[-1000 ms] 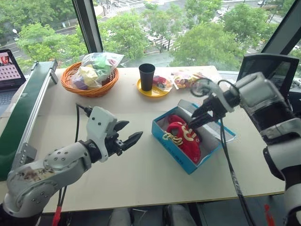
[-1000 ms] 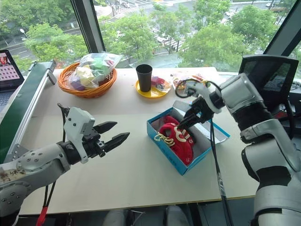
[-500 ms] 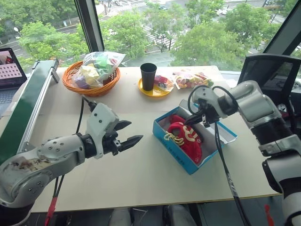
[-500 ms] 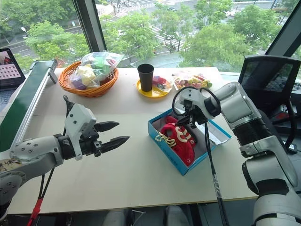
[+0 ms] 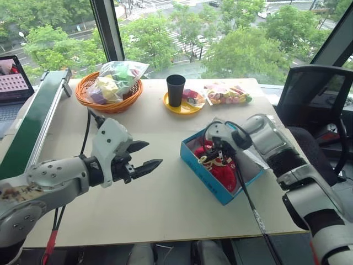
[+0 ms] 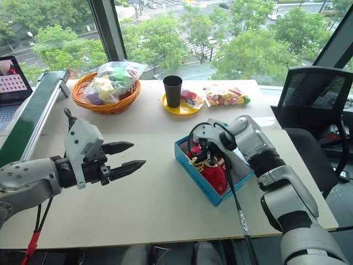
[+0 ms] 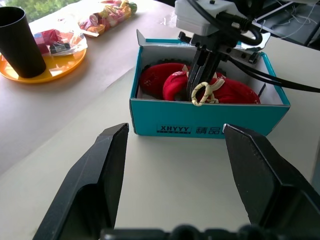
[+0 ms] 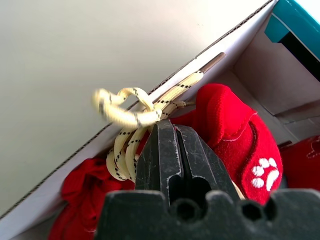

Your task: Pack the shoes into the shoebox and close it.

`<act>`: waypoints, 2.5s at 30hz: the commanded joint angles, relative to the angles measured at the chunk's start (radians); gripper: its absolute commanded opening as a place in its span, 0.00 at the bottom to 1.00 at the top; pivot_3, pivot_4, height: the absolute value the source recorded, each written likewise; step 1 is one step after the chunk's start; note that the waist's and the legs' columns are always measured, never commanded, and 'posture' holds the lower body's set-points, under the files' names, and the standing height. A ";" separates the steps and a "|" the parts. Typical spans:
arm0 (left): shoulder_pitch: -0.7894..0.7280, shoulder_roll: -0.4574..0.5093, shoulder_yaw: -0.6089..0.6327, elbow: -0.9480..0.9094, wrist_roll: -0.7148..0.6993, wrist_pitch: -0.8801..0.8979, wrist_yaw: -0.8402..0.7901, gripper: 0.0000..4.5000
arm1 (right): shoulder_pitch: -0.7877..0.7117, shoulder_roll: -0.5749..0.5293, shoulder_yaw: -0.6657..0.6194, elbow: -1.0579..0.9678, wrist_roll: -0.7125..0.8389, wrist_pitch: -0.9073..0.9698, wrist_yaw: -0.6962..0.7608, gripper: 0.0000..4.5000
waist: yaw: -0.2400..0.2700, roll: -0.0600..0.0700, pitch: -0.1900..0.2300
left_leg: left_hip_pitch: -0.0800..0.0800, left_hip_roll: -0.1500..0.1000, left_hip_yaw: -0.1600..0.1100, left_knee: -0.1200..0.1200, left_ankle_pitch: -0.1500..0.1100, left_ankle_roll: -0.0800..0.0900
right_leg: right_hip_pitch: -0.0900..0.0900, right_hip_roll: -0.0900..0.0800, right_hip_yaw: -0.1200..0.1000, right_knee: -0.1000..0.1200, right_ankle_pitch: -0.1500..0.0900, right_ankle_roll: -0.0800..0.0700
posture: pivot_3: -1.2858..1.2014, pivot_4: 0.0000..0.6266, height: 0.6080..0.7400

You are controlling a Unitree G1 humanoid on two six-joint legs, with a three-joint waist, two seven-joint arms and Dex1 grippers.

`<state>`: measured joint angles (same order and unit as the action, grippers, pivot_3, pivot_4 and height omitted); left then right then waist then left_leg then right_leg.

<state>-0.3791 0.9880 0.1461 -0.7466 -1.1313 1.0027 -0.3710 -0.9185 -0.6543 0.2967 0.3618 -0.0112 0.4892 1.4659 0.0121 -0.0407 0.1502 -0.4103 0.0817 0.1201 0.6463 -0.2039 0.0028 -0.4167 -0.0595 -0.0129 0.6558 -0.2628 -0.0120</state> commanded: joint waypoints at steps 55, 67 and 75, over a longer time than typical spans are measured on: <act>-0.236 -0.106 -0.126 0.161 0.274 0.010 -0.338 0.72 | 0.191 0.049 -0.842 0.862 0.521 -0.082 -0.538 0.00 | -0.057 -0.001 0.000 | 0.011 -0.003 -0.004 0.003 -0.001 0.003 | 0.013 0.001 0.008 0.001 -0.002 0.005 | 0.52 0.24 0.97; -0.198 -0.093 -0.092 0.127 0.252 0.037 -0.321 0.72 | 0.116 -0.034 -0.851 0.729 0.583 0.078 -0.314 0.00 | -0.044 0.000 0.001 | 0.006 -0.005 -0.004 -0.002 -0.001 0.002 | 0.012 0.001 0.009 -0.006 -0.003 0.007 | 0.52 0.24 0.97; -0.167 -0.098 -0.078 0.109 0.257 0.033 -0.308 0.72 | 0.215 -0.017 -0.864 0.342 0.725 0.328 -0.260 0.00 | -0.027 0.001 0.001 | 0.006 -0.005 -0.004 -0.002 -0.001 0.003 | 0.011 0.001 0.010 -0.007 -0.004 0.007 | 0.52 0.24 0.97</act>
<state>-0.5443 0.8852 0.0397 -0.6128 -0.8702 1.0490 -0.6839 -0.7184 -0.6739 -0.5512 0.8446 0.6365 0.7388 1.1951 -0.0153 -0.0397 0.1515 -0.4048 0.0771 0.1161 0.6439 -0.2050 0.0055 -0.4055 -0.0587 -0.0036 0.6491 -0.2664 -0.0046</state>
